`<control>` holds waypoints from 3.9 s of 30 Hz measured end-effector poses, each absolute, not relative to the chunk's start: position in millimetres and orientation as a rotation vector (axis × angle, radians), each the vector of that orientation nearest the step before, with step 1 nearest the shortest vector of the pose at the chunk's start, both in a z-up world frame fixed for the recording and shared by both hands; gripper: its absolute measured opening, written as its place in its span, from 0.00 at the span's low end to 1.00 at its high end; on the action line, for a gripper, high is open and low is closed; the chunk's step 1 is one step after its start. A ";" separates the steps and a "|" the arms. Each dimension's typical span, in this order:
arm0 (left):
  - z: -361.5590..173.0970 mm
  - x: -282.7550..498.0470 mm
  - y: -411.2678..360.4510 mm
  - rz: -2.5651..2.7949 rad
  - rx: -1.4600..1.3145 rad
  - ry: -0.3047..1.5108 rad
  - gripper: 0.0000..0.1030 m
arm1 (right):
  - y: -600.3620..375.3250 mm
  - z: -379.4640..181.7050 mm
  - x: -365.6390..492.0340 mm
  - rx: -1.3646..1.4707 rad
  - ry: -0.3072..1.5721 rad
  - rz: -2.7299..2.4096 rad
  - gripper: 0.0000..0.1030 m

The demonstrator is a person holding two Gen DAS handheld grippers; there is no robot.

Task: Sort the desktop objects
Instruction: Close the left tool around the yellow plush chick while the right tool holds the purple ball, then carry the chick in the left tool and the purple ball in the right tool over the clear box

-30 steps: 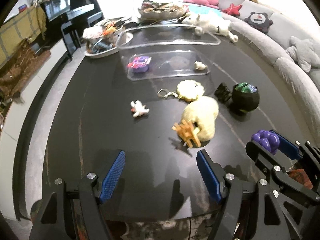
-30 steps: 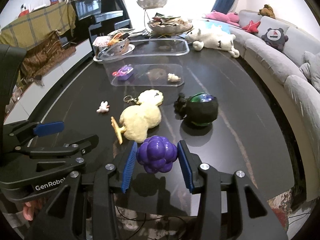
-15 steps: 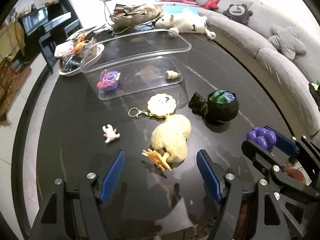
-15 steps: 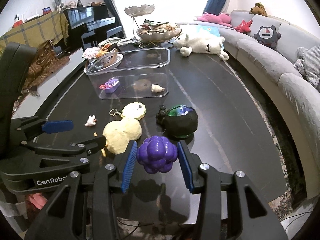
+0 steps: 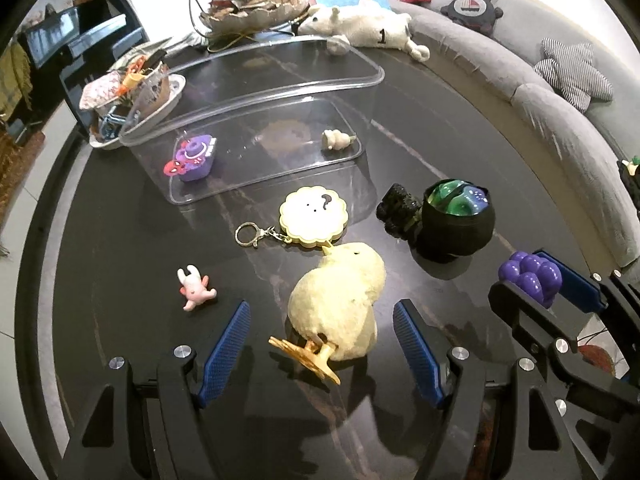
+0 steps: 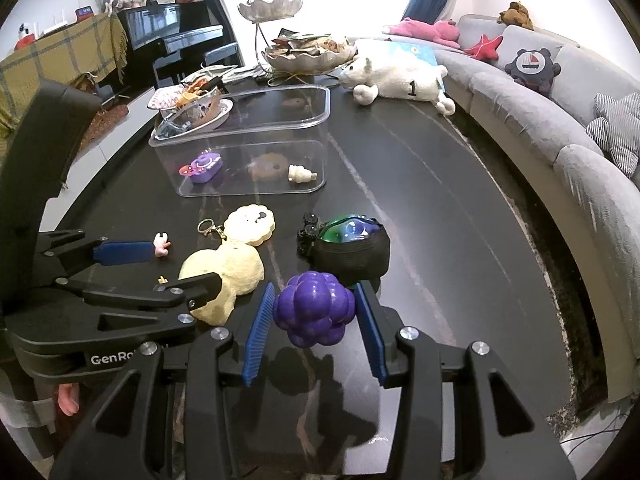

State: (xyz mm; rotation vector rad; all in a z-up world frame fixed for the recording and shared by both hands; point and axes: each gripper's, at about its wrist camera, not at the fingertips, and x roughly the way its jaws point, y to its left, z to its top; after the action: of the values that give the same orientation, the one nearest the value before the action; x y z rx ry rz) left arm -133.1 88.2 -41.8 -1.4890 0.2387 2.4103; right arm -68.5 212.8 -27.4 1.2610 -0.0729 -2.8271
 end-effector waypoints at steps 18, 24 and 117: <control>-70.4 -146.8 99.3 2.374 -1.507 0.290 0.68 | 219.1 -54.0 -82.5 1.362 -0.099 -2.810 0.39; -73.7 -148.6 99.2 2.371 -1.505 0.267 0.66 | 219.5 -57.2 -84.0 1.375 -0.107 -2.804 0.39; 76.9 -160.1 12.8 2.759 -1.217 0.101 0.46 | 141.7 71.8 -139.2 1.002 0.037 -2.829 0.39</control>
State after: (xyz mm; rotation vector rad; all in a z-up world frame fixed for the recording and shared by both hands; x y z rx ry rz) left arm -160.1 12.8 76.9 -1.2175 0.1005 2.7588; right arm -139.2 141.7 71.8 1.0021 0.0373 -2.8288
